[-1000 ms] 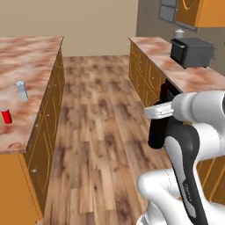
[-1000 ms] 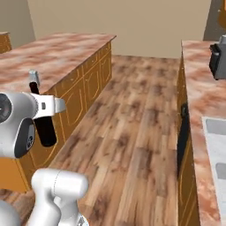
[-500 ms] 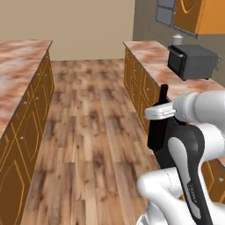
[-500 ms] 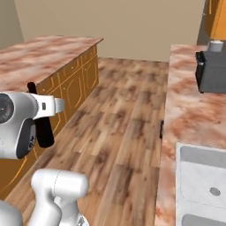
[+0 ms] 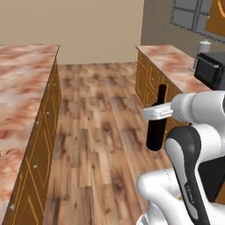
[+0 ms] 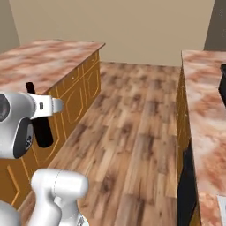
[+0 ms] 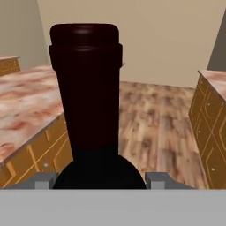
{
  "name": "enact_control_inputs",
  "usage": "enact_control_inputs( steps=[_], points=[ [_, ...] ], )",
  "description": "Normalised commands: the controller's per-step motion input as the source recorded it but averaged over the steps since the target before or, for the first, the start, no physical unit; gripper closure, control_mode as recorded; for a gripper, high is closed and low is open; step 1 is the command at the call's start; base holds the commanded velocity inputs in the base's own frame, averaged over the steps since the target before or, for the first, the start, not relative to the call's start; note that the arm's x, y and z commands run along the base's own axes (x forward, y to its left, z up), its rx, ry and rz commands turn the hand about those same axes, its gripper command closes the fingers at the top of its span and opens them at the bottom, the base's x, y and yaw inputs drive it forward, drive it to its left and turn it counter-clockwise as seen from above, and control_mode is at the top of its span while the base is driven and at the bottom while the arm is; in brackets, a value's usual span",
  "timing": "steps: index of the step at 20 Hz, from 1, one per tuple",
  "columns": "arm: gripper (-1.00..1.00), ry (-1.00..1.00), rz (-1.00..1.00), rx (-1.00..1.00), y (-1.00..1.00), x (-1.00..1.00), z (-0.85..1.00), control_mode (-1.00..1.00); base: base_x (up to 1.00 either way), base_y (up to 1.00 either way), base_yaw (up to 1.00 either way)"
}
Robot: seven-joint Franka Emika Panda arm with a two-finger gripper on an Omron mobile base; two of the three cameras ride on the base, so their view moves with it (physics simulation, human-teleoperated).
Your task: Move the drinks to the dining counter.
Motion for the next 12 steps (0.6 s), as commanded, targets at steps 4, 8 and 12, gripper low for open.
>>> enact_control_inputs(
  steps=[4,8,12],
  points=[
    [1.00,0.00,0.00,0.00,0.00,0.00,0.00,1.00,1.00,0.09,0.00],
    [1.00,0.00,0.00,0.00,0.00,0.00,0.00,1.00,1.00,0.03,0.00],
    [1.00,0.00,0.00,0.00,0.00,0.00,0.00,1.00,1.00,0.35,0.00]
  ],
)
